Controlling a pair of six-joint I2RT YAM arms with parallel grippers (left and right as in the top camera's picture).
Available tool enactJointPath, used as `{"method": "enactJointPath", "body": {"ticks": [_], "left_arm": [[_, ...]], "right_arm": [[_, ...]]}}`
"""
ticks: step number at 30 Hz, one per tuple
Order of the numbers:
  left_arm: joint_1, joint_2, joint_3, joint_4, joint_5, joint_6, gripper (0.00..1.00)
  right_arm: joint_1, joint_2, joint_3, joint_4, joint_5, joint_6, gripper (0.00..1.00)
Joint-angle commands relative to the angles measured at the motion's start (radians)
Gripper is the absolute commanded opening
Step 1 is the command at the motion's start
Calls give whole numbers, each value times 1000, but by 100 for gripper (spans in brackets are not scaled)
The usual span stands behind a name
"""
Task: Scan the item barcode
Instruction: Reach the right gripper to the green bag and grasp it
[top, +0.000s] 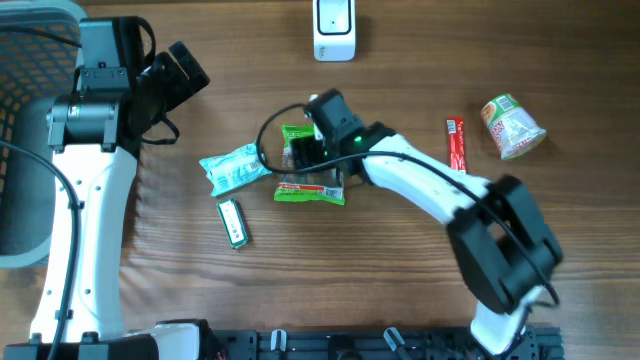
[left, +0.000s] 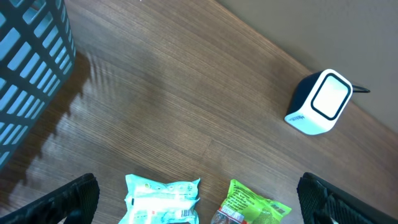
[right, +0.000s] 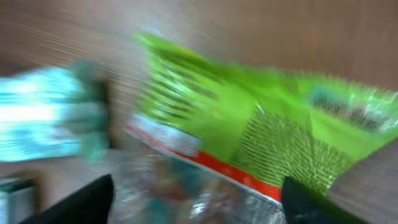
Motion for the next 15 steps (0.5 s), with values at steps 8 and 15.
{"method": "enactJointPath", "body": {"ticks": [8,15], "left_arm": [[5,-18,15,2,5,19,100],[5,-18,15,2,5,19,100]], "right_arm": [[-19,-79,21,-78,80,-23,89],[-113,77,21,-61,-53,-8,88]]}}
